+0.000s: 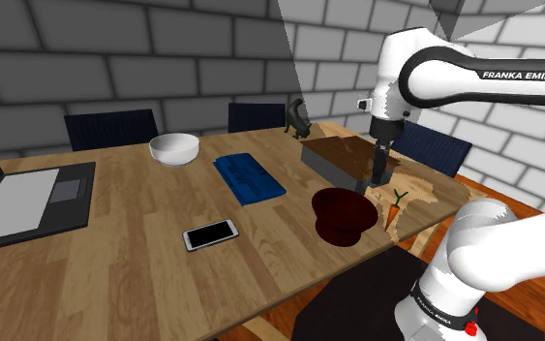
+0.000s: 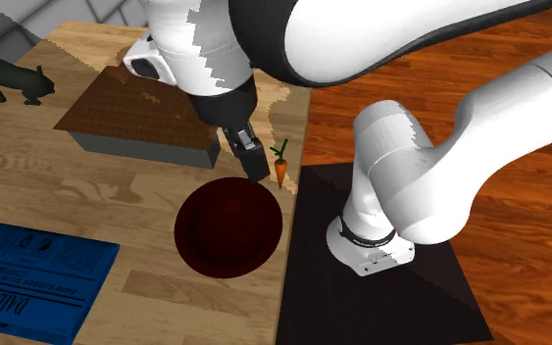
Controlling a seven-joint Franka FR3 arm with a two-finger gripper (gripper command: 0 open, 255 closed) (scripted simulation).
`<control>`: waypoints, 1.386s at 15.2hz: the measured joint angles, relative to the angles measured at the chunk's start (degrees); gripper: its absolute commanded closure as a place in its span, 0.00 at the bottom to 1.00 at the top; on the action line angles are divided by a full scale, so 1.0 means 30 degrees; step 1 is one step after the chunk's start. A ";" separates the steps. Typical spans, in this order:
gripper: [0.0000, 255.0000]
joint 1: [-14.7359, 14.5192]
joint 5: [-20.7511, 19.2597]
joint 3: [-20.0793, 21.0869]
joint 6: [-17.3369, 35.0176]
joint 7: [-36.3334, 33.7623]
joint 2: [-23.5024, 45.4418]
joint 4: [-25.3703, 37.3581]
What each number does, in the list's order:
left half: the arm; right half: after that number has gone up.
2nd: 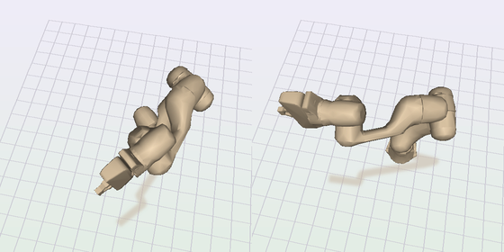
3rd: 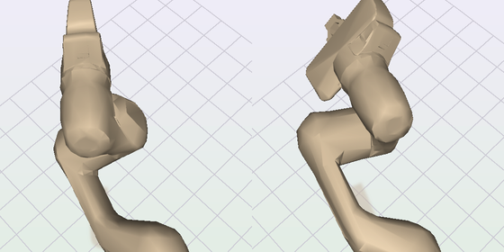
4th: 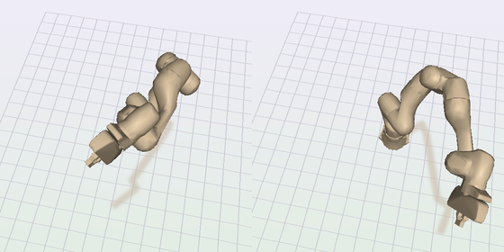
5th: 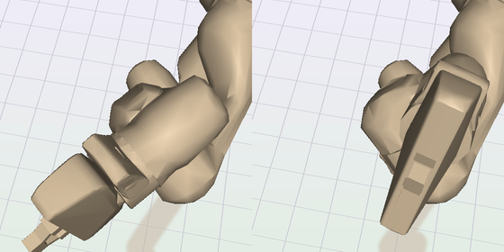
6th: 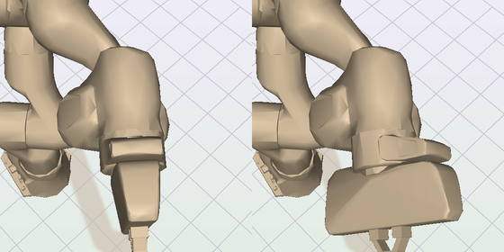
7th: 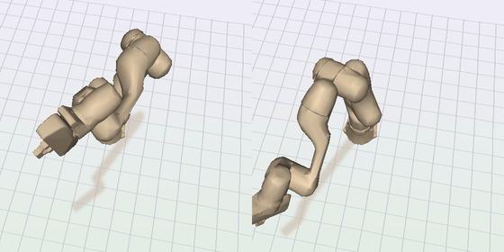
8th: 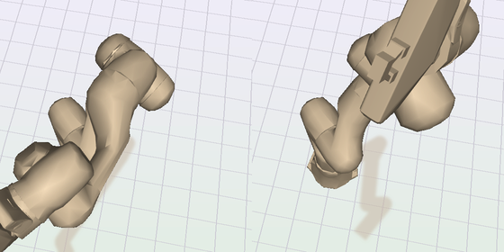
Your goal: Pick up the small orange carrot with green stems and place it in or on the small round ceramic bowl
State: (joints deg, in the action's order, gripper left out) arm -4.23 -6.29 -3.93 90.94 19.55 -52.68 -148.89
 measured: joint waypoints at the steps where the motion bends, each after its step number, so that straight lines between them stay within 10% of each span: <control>1: 0.00 -0.0070 -0.0542 -0.0285 -0.0020 0.0847 -0.0445 -0.0666; 8: 0.00 -0.0656 -0.3318 -0.1249 0.0113 0.4913 -0.2786 -0.4308; 20: 0.00 -0.0278 -0.4108 -0.1866 0.1457 0.5178 -0.3326 -0.6195; 21: 1.00 -0.0278 -0.4108 -0.1866 0.1457 0.5178 -0.3326 -0.6195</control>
State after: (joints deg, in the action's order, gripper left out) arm -5.07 -18.62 -9.53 95.31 35.08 -62.65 -167.47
